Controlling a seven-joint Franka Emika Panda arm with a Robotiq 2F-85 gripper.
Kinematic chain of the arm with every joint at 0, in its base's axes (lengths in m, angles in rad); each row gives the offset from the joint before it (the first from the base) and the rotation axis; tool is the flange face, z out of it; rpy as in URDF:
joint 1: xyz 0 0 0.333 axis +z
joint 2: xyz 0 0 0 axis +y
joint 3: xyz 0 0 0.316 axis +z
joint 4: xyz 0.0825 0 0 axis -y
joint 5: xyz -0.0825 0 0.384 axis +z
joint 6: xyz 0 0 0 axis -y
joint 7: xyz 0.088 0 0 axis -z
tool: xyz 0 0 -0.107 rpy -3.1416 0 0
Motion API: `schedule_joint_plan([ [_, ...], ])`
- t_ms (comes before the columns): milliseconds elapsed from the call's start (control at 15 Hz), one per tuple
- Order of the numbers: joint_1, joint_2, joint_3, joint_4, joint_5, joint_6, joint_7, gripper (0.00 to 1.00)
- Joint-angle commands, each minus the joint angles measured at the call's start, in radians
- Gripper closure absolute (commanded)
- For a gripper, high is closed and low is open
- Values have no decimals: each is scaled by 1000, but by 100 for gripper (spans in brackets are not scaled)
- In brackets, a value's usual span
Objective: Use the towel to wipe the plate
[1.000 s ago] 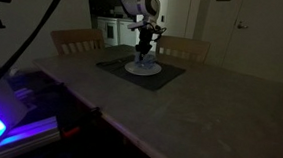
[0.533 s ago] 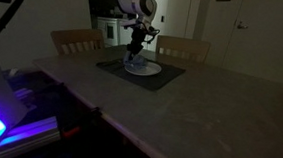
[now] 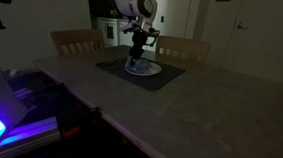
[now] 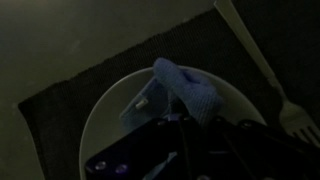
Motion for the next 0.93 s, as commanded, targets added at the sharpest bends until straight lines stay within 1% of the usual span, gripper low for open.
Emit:
schedule_joint_plan([
  [0,13,-15,-41,-54,-30,93,75,98],
  [67,13,-6,-49,-46,-37,95,87,98],
  [400,23,41,-71,70,-124,29,106,98],
  [667,39,65,-57,167,-180,23,87,98],
  [800,51,73,-47,213,-180,1,79,98],
  [867,56,71,-39,233,-170,-29,70,98],
])
